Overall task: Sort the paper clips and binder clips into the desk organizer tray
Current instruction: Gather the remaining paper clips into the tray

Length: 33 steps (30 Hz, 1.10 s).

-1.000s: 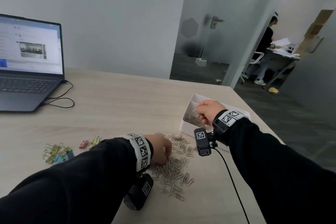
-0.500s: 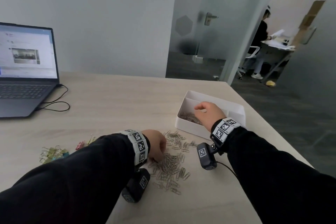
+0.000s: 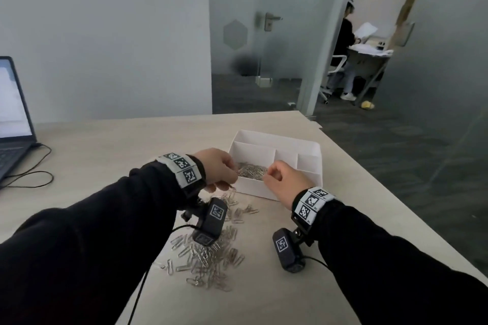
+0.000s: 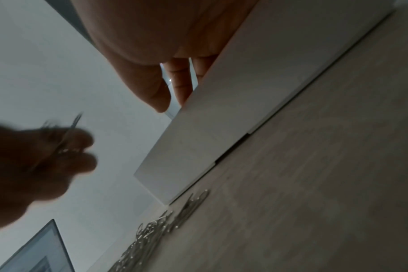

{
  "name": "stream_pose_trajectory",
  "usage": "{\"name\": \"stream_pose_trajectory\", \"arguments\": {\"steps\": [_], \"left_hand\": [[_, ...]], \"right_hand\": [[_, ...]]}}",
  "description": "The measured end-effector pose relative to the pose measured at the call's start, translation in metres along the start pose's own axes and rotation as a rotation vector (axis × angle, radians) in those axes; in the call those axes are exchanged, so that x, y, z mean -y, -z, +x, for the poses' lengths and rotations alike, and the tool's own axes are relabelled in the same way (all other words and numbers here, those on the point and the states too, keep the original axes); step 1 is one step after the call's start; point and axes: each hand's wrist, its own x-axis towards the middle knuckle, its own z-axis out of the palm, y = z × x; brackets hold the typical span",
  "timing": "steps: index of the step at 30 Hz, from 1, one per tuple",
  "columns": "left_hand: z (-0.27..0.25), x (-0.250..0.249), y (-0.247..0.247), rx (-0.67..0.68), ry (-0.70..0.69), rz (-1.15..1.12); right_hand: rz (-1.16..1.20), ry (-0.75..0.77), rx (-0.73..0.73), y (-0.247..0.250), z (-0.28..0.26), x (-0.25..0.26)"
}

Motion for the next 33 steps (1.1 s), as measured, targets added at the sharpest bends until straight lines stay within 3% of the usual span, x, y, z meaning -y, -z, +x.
{"name": "stream_pose_trajectory", "arguments": {"steps": [5,10,19,26,30,33], "left_hand": [[0.041,-0.029,-0.013,-0.132,-0.016,-0.182],[0.069,-0.034,-0.034,-0.235,-0.023,-0.177],[0.043,-0.017,-0.024,-0.287,-0.077,-0.206],[-0.005,0.040,0.000,-0.269,0.050,-0.074],[-0.029,0.068,0.006,-0.222,0.129,0.225],[-0.044,0.079,0.004,-0.095,0.191,0.365]], "right_hand": [[-0.002,-0.016,-0.009,-0.007,0.009,-0.009],[-0.018,-0.020,0.010,-0.007,0.014,-0.014],[0.032,-0.014,0.023,-0.008,0.012,-0.010],[0.088,0.005,-0.035,0.003,0.001,0.004],[-0.031,0.116,-0.157,0.002,-0.015,0.027],[-0.062,0.154,0.035,-0.012,-0.032,0.052]]}}
